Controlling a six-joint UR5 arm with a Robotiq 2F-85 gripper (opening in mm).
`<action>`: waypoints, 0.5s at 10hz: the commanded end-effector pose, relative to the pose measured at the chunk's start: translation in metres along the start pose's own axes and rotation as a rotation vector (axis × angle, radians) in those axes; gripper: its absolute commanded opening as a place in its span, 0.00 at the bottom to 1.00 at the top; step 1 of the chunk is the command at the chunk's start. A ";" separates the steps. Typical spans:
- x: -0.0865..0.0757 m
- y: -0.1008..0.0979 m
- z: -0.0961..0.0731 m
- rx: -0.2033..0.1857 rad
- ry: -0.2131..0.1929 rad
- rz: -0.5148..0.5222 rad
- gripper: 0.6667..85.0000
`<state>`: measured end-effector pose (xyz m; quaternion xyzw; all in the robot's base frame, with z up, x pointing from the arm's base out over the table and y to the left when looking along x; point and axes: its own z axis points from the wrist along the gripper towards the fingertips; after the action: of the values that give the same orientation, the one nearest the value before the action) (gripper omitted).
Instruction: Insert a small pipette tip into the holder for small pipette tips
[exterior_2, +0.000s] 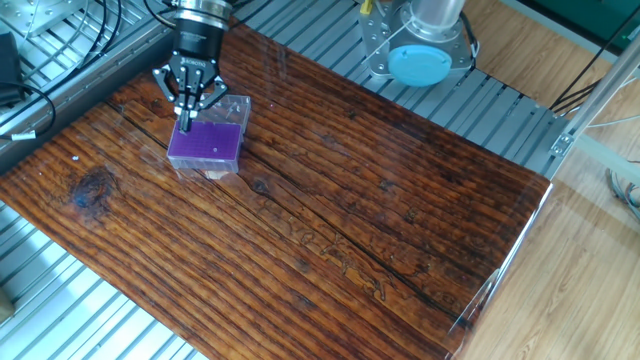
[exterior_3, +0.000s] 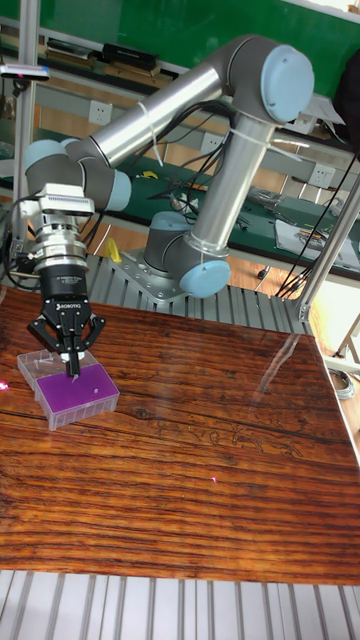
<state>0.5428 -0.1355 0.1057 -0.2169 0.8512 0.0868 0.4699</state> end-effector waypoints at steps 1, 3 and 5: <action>-0.015 -0.006 -0.009 0.010 -0.069 0.049 0.00; -0.009 -0.008 -0.006 0.005 -0.101 0.051 0.00; -0.005 -0.006 -0.003 0.012 -0.112 0.044 0.00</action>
<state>0.5444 -0.1367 0.1109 -0.1988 0.8368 0.1033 0.4995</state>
